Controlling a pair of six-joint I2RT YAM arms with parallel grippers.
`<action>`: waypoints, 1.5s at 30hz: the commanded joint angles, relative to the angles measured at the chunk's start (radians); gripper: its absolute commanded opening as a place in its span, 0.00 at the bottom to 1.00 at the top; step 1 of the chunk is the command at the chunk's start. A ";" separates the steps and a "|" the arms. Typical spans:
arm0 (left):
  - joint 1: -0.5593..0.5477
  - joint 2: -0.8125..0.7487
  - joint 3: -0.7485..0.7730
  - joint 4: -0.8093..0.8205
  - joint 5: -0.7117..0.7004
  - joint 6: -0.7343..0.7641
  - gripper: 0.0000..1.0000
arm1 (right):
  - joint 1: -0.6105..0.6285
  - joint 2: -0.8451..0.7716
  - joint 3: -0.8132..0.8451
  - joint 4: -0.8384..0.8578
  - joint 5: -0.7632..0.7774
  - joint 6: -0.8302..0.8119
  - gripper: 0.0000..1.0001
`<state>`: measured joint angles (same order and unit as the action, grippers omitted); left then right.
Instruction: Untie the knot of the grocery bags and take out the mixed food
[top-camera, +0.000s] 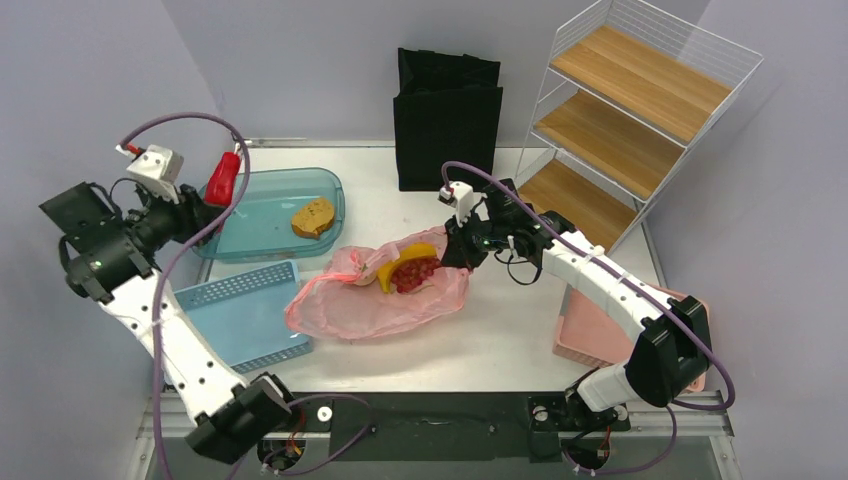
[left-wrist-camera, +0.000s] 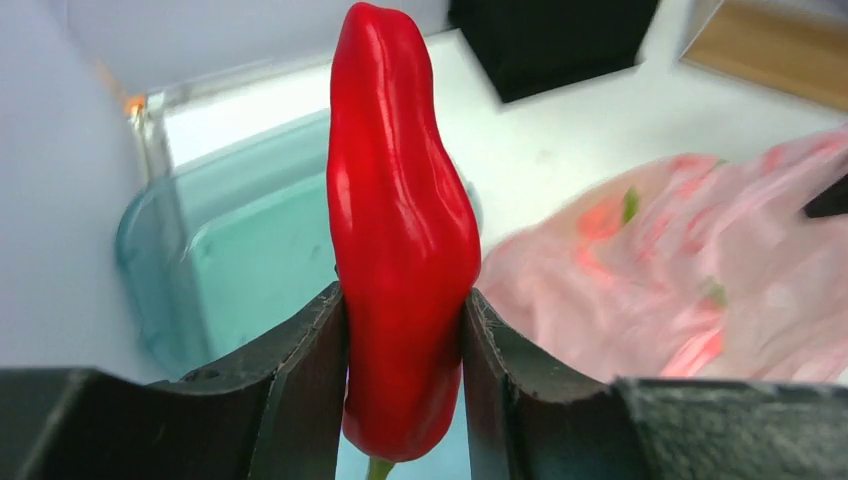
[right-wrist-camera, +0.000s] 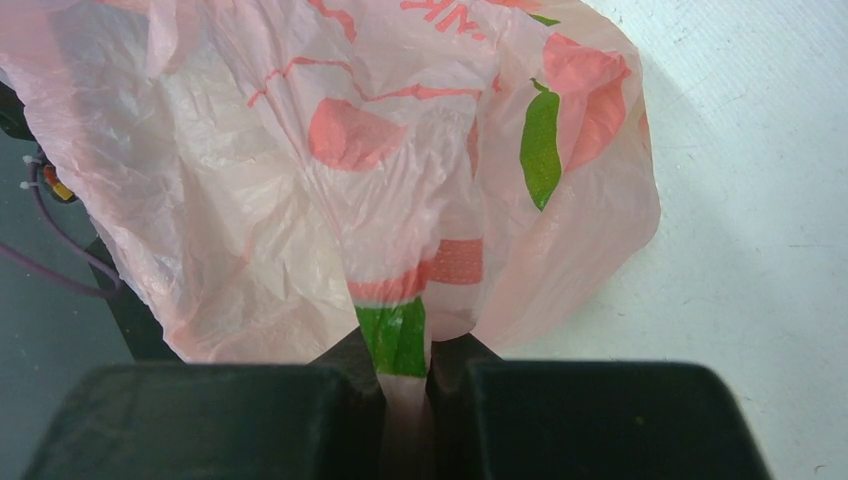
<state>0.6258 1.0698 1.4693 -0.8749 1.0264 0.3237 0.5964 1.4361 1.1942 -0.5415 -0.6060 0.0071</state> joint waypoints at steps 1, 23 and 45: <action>0.173 0.177 0.104 -0.676 -0.019 0.763 0.00 | 0.005 -0.036 -0.002 0.004 -0.004 -0.027 0.00; 0.184 0.096 -0.709 -0.185 -0.550 1.387 0.20 | 0.006 -0.036 0.003 -0.006 -0.001 -0.039 0.00; -0.114 0.073 -0.055 -0.341 -0.178 0.727 0.70 | 0.008 0.023 0.061 0.016 0.002 0.025 0.00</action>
<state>0.6521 1.1999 1.2915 -1.1194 0.7170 1.2129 0.5972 1.4391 1.2007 -0.5625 -0.6014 -0.0010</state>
